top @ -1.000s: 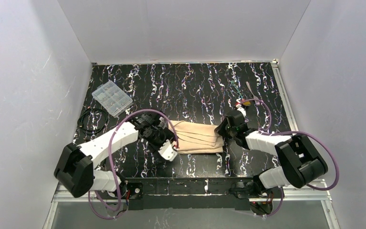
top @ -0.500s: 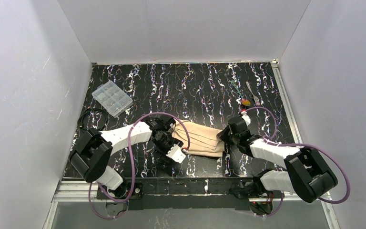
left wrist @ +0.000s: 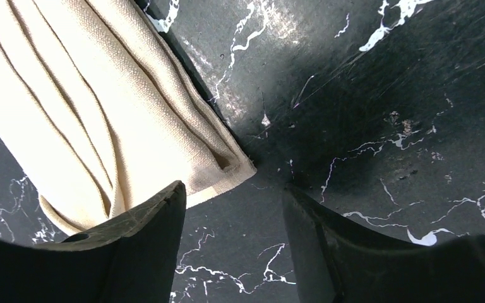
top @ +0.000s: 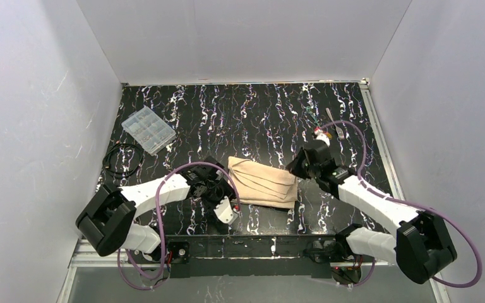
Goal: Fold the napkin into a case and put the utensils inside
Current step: Rotate the 2/3-rectangle-folded napkin at the center of the board, then pick up the top corner of the smaller rectangle folded napkin from the folded napkin.
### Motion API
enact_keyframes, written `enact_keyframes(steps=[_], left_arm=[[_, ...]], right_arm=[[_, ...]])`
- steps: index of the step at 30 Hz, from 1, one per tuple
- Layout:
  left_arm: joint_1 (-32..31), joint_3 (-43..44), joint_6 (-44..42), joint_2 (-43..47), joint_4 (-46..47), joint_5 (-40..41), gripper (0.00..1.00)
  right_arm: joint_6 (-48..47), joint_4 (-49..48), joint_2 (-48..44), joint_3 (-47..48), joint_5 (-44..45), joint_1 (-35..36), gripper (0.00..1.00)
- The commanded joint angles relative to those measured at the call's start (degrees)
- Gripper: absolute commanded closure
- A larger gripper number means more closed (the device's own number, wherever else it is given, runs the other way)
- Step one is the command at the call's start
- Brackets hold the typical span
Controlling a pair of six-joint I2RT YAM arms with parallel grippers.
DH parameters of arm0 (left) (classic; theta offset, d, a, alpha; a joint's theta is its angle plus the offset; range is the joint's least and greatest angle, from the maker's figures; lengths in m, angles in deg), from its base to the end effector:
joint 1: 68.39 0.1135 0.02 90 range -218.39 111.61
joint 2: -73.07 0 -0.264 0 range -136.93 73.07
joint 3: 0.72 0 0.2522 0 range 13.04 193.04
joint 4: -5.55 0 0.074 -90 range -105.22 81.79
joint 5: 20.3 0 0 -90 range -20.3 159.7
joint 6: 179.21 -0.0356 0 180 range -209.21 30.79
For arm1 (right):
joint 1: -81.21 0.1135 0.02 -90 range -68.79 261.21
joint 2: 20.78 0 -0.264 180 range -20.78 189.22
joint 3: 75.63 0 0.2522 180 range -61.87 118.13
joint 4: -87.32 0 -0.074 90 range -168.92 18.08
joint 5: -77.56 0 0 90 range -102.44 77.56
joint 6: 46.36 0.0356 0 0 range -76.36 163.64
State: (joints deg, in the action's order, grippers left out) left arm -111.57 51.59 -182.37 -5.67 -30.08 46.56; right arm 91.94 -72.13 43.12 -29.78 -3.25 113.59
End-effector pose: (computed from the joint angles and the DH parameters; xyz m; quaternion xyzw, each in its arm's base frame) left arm 0.1686 -0.1774 0.1659 0.9005 0.3086 -0.0765 0.2966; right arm 0.1964 0.1178 0.2043 0.1588 0.8847 0.2248 0.3762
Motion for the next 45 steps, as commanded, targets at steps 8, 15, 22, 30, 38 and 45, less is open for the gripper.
enact_keyframes(steps=[8, 15, 22, 30, 38, 45], left_arm=[[0.29, 0.22, -6.65, -1.89, -0.58, -4.24, 0.5], [0.2, -0.38, -10.06, -4.19, 0.24, -4.74, 0.6], [0.26, 0.65, -9.08, -6.03, 0.5, -3.62, 0.83], [0.2, 4.0, -3.13, -5.4, -0.1, -3.3, 1.0], [0.9, 14.27, 10.91, -6.8, -5.64, -6.75, 1.0], [2.78, 23.9, 20.39, -12.49, -10.16, -10.04, 1.0]], right_arm=[[-15.06, -13.65, 18.48, 15.54, -20.16, 0.21, 0.99], [-14.01, -25.58, 27.43, 13.11, -26.31, 0.99, 0.99], [-11.41, -31.45, 29.54, 7.72, -26.0, 1.11, 0.99], [-12.47, -33.15, 33.08, 3.86, -24.95, 1.74, 0.99], [-15.41, -30.36, 30.63, 2.28, -22.19, 3.81, 0.99], [-15.27, -33.23, 30.06, 0.17, -23.09, 4.59, 0.99]])
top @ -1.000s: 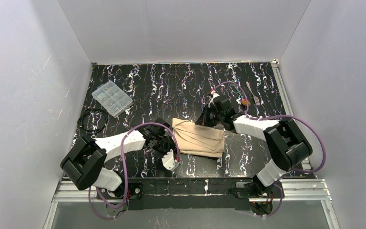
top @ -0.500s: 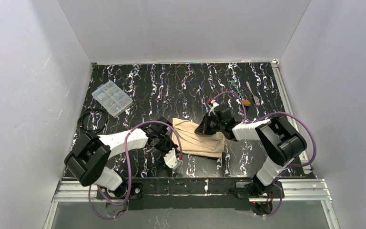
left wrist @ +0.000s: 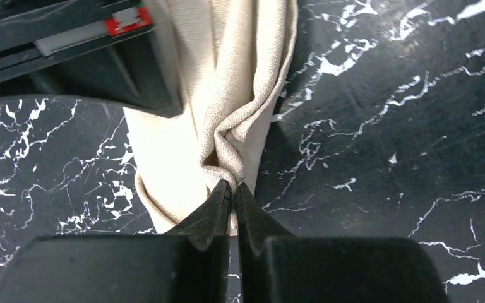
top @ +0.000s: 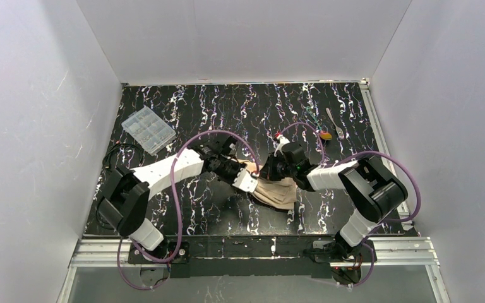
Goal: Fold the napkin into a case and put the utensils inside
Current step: Pick up the top corner of the smaller rectangle folded napkin from the folded napkin, then pass from the left arm to the right
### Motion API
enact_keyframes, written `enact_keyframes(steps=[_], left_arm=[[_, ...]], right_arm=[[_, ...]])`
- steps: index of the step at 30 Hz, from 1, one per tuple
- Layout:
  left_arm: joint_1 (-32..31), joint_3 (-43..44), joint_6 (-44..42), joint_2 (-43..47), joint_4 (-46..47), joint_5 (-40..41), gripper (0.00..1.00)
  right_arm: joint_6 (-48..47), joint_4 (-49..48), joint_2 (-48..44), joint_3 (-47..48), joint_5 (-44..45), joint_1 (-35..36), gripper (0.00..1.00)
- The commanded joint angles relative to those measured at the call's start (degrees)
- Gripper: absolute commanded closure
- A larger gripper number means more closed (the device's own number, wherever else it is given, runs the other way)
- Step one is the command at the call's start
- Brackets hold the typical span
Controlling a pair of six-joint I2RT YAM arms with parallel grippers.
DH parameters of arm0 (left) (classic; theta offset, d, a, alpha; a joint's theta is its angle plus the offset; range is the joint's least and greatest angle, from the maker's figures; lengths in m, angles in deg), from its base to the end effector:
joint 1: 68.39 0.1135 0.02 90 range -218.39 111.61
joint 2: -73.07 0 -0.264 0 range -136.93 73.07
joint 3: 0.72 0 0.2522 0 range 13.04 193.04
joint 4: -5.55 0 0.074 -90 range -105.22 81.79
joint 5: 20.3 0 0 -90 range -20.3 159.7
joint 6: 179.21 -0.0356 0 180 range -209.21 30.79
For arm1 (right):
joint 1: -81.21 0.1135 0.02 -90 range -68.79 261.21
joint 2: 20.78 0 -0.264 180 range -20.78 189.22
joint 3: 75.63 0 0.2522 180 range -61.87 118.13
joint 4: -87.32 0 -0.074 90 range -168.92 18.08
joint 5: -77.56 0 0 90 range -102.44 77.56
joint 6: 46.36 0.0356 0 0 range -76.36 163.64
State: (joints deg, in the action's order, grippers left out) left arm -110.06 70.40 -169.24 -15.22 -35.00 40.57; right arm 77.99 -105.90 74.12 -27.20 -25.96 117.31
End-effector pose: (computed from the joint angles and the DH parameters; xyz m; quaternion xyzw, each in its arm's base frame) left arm 0.2195 -0.2185 0.2141 0.8460 0.3918 -0.1398 0.3335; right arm 0.2432 0.1877 0.1341 -0.0693 0.8728 0.3568 0.3258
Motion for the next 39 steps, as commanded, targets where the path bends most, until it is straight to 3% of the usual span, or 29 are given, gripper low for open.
enact_keyframes(steps=[1, 10, 13, 17, 23, 30, 39], left_arm=[[1.69, 6.6, 8.31, -3.95, -6.17, -4.48, 1.0], [5.95, 17.56, 13.3, -13.79, -15.31, -7.42, 1.0], [6.74, 19.12, 13.37, -15.29, -17.06, -8.78, 1.0], [6.79, 18.2, 12.4, -15.08, -17.37, -9.91, 1.0], [6.87, 17.75, 12.76, -14.72, -17.09, -10.99, 1.0], [7.16, 17.94, 13.7, -14.77, -16.75, -11.61, 1.0], [7.98, 18.36, 13.53, -15.19, -17.41, -11.79, 1.0]], right_arm=[[-1.39, -0.09, -1.01, -2.5, -0.68, 0.82, 0.99], [-1.3, -4.89, -2.01, -3.43, -3.28, 0.84, 0.97], [-1.16, -5.72, -4.05, -3.39, -3.52, 0.73, 0.76], [-3.38, -6.82, -8.54, -3.07, -4.09, 0.66, 0.63], [-7.09, -13.56, -14.19, -6.17, -9.23, 0.33, 0.54], [-11.09, -28.87, -11.17, -11.75, -21.58, 0.3, 0.42], [-20.77, -27.24, -5.35, -8.73, -22.2, 1.24, 0.25]])
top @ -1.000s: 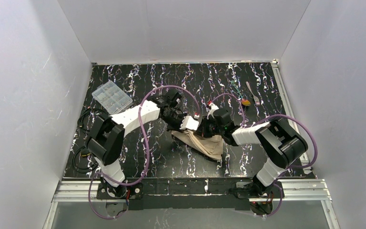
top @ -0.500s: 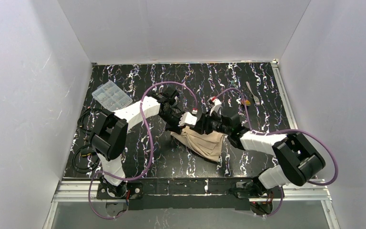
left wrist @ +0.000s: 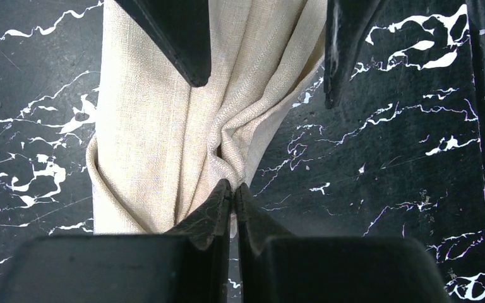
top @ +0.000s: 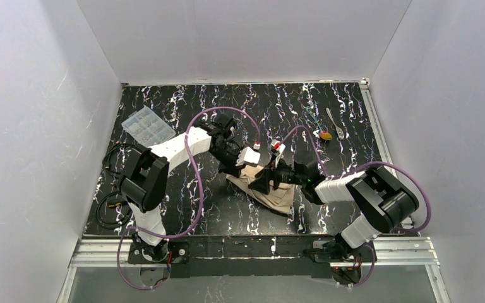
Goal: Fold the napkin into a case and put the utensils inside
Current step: Pass from the left arm to the right
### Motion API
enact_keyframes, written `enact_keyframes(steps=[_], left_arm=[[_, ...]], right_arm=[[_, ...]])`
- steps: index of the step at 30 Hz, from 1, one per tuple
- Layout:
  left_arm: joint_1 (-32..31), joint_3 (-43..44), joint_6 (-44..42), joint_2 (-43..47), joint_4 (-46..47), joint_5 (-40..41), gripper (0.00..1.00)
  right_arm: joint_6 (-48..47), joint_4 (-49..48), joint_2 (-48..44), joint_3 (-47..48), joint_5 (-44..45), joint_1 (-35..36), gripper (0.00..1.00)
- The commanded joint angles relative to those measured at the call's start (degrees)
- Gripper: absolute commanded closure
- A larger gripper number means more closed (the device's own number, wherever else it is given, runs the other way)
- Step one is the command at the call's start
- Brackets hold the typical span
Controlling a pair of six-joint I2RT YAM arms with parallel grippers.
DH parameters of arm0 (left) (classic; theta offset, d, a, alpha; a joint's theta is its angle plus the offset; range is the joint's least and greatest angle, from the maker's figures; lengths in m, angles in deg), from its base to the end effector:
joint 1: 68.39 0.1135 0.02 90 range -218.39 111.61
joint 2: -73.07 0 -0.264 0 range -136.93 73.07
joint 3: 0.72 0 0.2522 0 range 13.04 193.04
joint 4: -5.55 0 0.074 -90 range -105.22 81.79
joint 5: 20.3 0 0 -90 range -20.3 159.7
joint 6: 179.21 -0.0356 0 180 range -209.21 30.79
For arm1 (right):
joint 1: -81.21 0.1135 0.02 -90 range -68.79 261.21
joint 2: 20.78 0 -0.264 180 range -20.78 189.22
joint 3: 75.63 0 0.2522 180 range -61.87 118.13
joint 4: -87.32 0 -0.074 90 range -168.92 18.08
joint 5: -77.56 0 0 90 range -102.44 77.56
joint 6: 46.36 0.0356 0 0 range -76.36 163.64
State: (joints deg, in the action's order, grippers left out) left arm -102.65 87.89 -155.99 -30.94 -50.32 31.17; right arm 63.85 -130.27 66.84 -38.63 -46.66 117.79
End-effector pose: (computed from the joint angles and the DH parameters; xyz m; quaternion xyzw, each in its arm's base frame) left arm 0.2849 -0.2209 0.2062 0.7530 0.5508 -0.2695 0.2386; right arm 0.2047 0.1769 0.1590 -0.2877 0.7144 0.4854 0.4137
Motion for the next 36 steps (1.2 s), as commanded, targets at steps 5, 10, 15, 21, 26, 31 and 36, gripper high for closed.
enact_keyframes(steps=[5, 10, 15, 21, 26, 31, 36], left_arm=[[1.01, 1.16, -0.17, 0.25, -2.71, -2.82, 1.0], [1.21, 1.45, -0.31, -0.13, -3.24, -3.18, 1.0], [1.3, 1.53, -0.57, -0.25, -3.5, -3.31, 1.0], [1.3, 1.31, -0.95, -0.19, -3.68, -3.4, 1.0], [1.39, 1.49, -0.72, -0.3, -3.68, -3.4, 1.0], [1.77, 1.44, -0.08, -0.15, -3.41, -3.67, 1.0], [2.33, 1.14, 2.35, 0.22, -1.55, -4.41, 1.0]], right_arm=[[-12.95, -0.72, 2.64, 3.36, 4.39, 2.24, 0.23], [-16.52, -4.42, 4.19, 3.52, 6.23, 4.35, 0.03], [-20.03, -2.98, 6.32, 4.62, 8.99, 7.19, 0.02], [-25.18, -3.44, 7.06, 4.53, 20.6, 10.95, 0.11], [-27.77, -4.4, 7.66, 4.92, 25.81, 13.35, 0.21], [-23.69, -10.81, 8.54, 2.67, 26.79, 13.7, 0.3], [-14.09, -26.84, 12.18, -2.08, 25.65, 13.63, 0.34]])
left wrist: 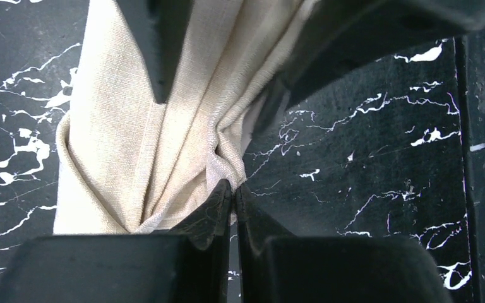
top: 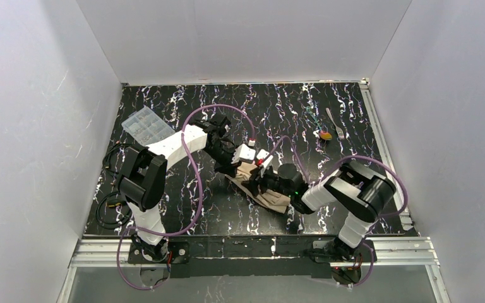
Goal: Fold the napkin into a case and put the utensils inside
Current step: Pass from the left arm to the right
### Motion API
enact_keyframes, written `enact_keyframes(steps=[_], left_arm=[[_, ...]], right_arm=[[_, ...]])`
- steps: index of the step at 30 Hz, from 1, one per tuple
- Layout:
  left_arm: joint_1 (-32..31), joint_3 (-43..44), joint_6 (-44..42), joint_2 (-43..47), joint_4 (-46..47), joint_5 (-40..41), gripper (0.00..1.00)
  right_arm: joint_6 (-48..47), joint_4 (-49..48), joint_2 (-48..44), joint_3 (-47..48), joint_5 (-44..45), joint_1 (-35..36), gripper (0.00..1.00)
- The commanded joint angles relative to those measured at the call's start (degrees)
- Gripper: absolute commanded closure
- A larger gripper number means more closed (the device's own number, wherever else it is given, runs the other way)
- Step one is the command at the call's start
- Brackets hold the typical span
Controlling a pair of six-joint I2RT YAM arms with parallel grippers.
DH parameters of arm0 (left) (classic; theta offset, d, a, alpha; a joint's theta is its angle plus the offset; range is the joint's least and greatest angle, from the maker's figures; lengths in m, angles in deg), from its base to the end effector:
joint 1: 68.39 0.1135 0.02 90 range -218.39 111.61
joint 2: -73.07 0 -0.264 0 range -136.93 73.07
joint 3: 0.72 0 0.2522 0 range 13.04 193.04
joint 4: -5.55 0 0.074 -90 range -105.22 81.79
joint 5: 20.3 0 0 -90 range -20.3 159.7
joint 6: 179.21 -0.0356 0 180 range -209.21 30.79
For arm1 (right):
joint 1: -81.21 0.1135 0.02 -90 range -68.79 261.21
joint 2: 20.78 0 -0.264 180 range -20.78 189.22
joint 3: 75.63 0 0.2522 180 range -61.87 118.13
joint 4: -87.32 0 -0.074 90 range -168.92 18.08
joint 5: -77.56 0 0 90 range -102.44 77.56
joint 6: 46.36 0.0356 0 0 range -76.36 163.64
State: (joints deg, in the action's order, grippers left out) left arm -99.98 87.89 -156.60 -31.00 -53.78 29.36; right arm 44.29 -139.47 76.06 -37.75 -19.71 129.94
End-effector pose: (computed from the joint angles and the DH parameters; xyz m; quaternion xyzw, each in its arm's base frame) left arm 0.2893 -0.2050 0.2048 0.7370 0.5697 -0.2870 0.2233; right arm 0.1868 0.2197 0.1365 -0.3527 0.6929 0.3067 0.5490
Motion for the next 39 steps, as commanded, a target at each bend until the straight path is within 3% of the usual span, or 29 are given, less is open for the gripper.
enact_keyframes(steps=[1, 3, 7, 17, 21, 28, 29, 33, 39], left_arm=[[-0.31, 1.06, 3.07, 0.33, 1.95, -2.64, 1.0], [-0.31, 1.02, 2.99, 0.41, 1.96, -2.66, 1.0], [-0.24, 1.0, 2.95, 0.22, 1.63, -2.81, 1.0], [-0.14, 1.98, 2.41, 0.05, 0.2, -3.3, 1.0], [0.16, 2.36, 2.21, 0.14, -0.4, -3.51, 1.0], [1.73, 4.27, 4.98, -0.54, -0.55, -3.93, 1.0], [1.91, 4.61, 5.33, -0.58, -0.8, -3.88, 0.97], [2.13, 3.99, 6.65, 0.33, -0.64, -2.99, 0.62], [3.38, 3.68, 11.45, 1.3, 4.23, -1.13, 0.55]], right_arm=[[7.16, -21.56, 4.19, -3.89, -1.71, 1.51, 0.32], [9.16, -27.03, 6.4, -4.83, -2.0, 1.51, 0.24], [8.47, -28.6, 8.52, -4.16, -1.94, 1.52, 0.22], [4.12, -23.62, 9.37, -0.74, 1.52, 1.6, 0.31], [4.36, -25.31, 11.15, -0.15, 0.76, 1.6, 0.4], [6.17, -28.01, 13.11, -0.43, -1.12, 1.58, 0.67], [6.68, -28.85, 13.41, -0.66, -1.16, 1.59, 0.71], [7.99, -31.0, 13.52, -1.06, -1.62, 1.47, 0.86], [10.66, -31.76, 13.49, -1.58, -2.72, 1.05, 0.88]])
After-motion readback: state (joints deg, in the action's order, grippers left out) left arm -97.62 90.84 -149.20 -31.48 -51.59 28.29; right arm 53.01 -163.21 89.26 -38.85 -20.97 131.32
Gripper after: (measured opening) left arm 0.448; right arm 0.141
